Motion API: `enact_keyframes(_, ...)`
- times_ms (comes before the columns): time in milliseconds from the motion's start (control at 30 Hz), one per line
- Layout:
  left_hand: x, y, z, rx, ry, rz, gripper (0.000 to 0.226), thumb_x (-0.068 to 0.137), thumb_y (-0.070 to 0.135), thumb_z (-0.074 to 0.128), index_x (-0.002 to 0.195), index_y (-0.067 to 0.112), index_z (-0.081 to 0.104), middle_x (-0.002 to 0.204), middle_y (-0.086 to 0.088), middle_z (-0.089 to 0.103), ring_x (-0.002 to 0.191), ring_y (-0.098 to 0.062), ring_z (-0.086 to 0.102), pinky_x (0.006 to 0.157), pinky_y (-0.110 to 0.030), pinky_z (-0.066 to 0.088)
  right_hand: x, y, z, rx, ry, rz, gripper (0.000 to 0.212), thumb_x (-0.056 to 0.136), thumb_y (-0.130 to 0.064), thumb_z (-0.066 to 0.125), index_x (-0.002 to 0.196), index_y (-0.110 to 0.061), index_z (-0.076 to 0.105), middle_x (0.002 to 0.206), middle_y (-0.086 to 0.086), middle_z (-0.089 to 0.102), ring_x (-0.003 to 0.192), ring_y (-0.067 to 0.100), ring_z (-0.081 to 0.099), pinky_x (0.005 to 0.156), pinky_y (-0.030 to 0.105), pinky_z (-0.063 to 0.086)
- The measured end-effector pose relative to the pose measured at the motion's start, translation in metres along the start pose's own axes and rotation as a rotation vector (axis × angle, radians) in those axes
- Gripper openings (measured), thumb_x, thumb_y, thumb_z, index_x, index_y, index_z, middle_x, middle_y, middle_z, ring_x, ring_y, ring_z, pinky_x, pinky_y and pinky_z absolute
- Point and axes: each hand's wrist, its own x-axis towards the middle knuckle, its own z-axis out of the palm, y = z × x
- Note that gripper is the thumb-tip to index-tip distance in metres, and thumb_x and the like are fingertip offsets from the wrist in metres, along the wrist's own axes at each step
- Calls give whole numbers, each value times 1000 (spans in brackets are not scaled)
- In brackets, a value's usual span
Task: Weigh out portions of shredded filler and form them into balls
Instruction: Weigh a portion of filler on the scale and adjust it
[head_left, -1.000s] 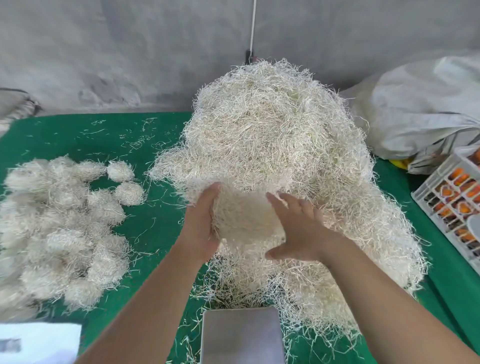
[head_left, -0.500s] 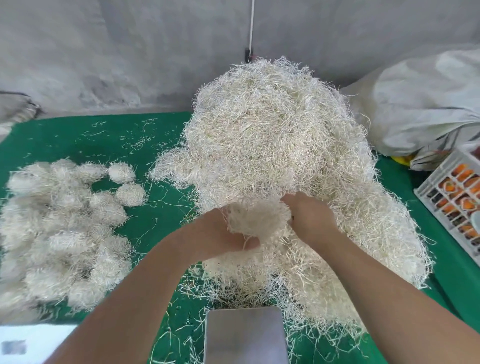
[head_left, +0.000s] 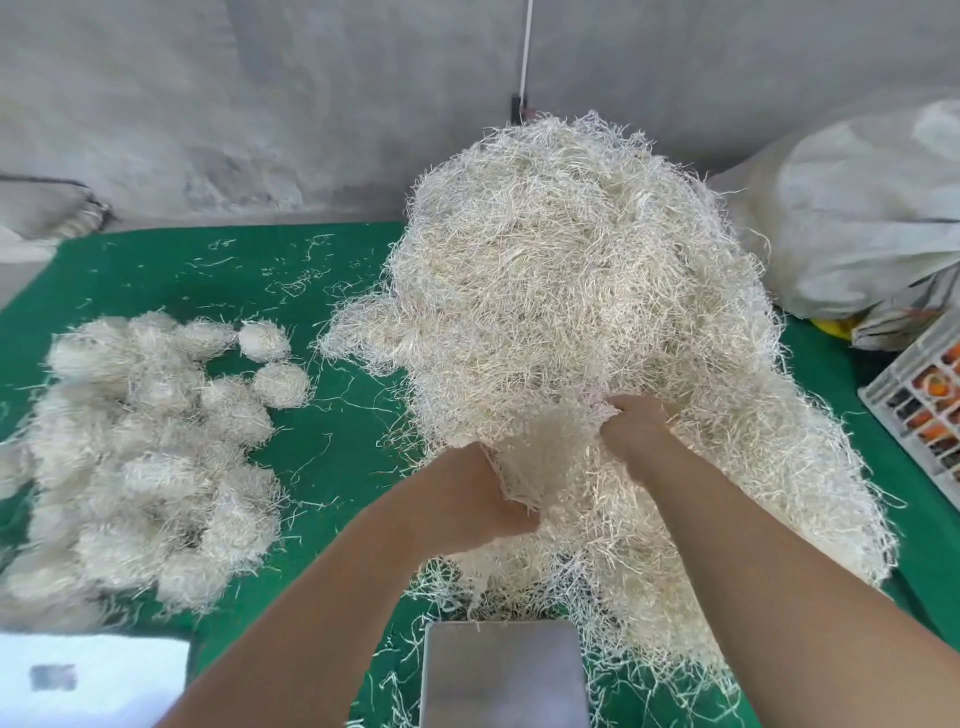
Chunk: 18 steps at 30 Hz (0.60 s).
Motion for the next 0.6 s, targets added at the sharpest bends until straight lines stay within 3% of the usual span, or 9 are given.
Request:
enact_keyframes(100,-3,-6,4,-24,-16,-13,9,98,27,62,99,20,67,72,7,66,55,-4,59,55,-16,52,-6,2,9,52,2,84,64,87,21,48,142,-9,58,117,9,58,42,10,45,34,17,32)
enact_keyframes(200,-5,-7,6,23,-42,14,16,103,28,58,90,38,60,85,7,68,74,-7,65,73,-13,55,-12,5,15,87,36,144,59,88,18,45,134,-13,63,93,7,60,46,13,49,35,17,32)
enact_keyframes(267,-5,-9,8,-5,-26,-15,12,104,32,57,94,39,60,91,3,70,81,-13,69,82,-26,60,-14,7,18,113,48,172,56,88,18,46,131,-13,64,86,6,61,49,15,49,34,16,32)
enact_keyframes(333,-2,-12,9,-4,73,-16,13,105,31,54,97,38,61,84,1,70,69,-7,67,71,-24,61,-16,8,18,125,90,179,59,87,18,46,133,-15,64,84,5,61,48,13,47,37,20,33)
enact_keyframes(400,4,-17,7,-69,271,-81,15,107,31,52,114,30,65,83,7,67,60,1,60,57,-14,53,-19,8,17,90,77,110,63,89,14,49,143,-17,57,93,6,62,49,12,48,44,25,39)
enact_keyframes(433,7,-21,5,-130,376,-152,25,107,33,52,126,21,63,92,9,66,69,-3,61,58,-11,50,-23,7,16,36,27,44,59,92,9,53,146,-16,54,106,10,63,53,14,52,49,28,44)
enact_keyframes(500,11,-27,3,-100,515,-243,43,107,41,46,142,17,54,114,5,60,97,-11,58,75,-10,46,-32,5,12,-114,-101,-89,54,95,-2,63,147,-11,51,134,14,57,72,19,64,65,35,56)
enact_keyframes(533,13,-31,4,-92,561,-264,47,106,47,44,144,22,52,124,0,58,109,-16,56,88,-17,43,-37,3,8,-201,-157,-150,56,96,-10,67,148,-13,49,142,12,53,89,23,68,80,42,60)
enact_keyframes(600,13,-32,6,-248,600,-288,45,103,52,46,136,24,57,125,-6,60,116,-26,55,99,-28,37,-48,-1,-4,-437,-223,-251,67,94,-32,73,153,-25,41,155,8,44,129,33,54,110,57,46)
